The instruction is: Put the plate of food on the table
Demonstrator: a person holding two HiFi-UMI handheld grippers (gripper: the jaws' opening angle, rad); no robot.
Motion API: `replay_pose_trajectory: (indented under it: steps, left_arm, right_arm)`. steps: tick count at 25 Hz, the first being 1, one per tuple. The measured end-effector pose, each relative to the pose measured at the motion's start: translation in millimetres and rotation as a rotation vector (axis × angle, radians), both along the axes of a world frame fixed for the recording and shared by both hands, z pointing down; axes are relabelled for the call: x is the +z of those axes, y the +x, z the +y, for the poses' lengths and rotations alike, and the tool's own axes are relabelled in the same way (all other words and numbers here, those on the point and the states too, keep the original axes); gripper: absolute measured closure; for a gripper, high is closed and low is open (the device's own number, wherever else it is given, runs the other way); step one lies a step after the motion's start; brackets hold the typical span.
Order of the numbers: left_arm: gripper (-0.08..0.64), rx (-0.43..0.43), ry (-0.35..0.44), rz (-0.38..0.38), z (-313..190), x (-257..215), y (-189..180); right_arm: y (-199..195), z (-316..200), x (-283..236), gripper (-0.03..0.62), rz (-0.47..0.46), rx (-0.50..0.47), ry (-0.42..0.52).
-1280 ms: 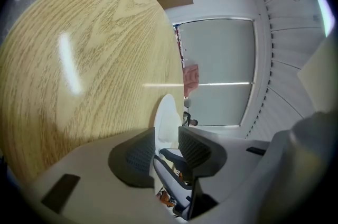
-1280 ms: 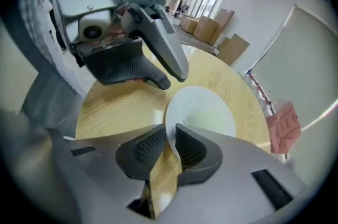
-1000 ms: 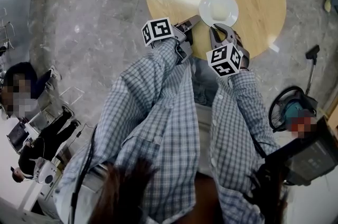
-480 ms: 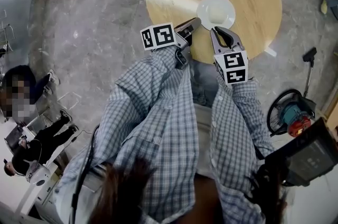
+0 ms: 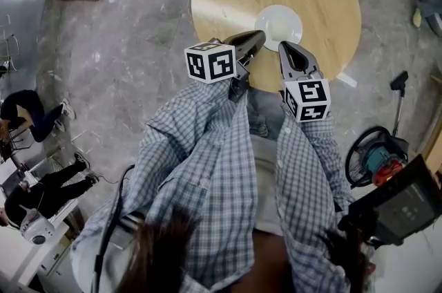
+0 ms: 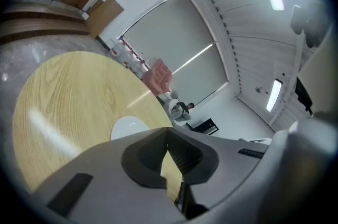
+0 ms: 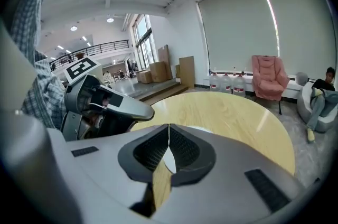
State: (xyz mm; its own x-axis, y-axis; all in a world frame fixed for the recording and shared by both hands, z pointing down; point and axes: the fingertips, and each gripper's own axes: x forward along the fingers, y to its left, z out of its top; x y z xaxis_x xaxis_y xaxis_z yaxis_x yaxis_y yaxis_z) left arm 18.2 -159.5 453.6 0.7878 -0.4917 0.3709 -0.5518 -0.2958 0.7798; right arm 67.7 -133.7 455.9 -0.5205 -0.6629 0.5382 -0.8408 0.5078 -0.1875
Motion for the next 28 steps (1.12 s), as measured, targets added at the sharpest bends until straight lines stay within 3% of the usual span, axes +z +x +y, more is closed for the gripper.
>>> replay_pose_trajectory:
  steps: [5, 16, 28]
  left_arm:
    - [0.552, 0.042, 0.101, -0.052, -3, -25, 0]
    - [0.552, 0.038, 0.158, -0.073, -2, -44, 2]
    - [0.552, 0.077, 0.183, -0.095, 6, -47, 6]
  right_arm:
    - [8, -6, -22, 0.581, -0.032, 0.034, 0.054]
    - [19, -11, -49, 0.581, -0.072, 0.077, 0.122]
    - [3, -10, -57, 0.584, -0.099, 0.022, 0.121]
